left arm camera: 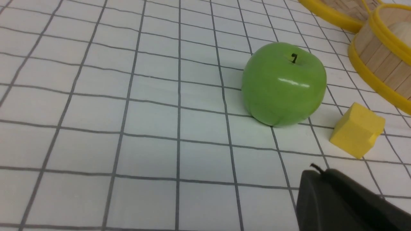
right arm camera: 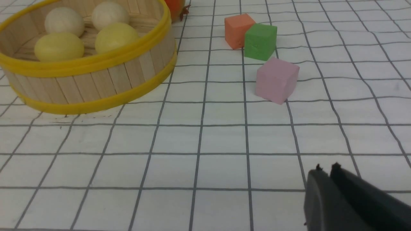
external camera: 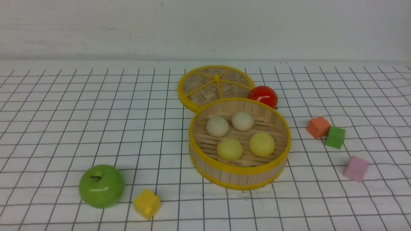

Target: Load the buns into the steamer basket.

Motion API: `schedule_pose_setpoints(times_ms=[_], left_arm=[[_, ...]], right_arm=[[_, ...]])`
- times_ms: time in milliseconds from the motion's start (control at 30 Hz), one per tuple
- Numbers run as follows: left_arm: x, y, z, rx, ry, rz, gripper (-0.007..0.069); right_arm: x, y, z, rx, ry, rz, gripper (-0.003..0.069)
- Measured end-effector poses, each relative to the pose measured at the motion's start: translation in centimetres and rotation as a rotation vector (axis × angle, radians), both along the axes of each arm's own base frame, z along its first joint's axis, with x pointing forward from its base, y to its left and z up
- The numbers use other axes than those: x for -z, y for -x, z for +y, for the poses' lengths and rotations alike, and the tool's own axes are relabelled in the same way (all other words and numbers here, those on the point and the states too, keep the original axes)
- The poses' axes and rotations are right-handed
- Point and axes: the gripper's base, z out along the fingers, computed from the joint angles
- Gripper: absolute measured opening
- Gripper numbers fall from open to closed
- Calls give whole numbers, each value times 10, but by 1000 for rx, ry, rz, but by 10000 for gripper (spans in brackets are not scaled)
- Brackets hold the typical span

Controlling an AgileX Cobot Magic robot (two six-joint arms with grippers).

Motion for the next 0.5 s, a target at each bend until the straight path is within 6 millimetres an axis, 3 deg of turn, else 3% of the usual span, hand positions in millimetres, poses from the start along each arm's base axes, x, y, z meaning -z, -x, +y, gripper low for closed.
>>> schedule_pose_setpoints(times_ms=[500], left_arm=[[0, 0, 0, 0, 0, 1, -13]], right_arm=[[0, 0, 0, 0, 0, 0, 51]])
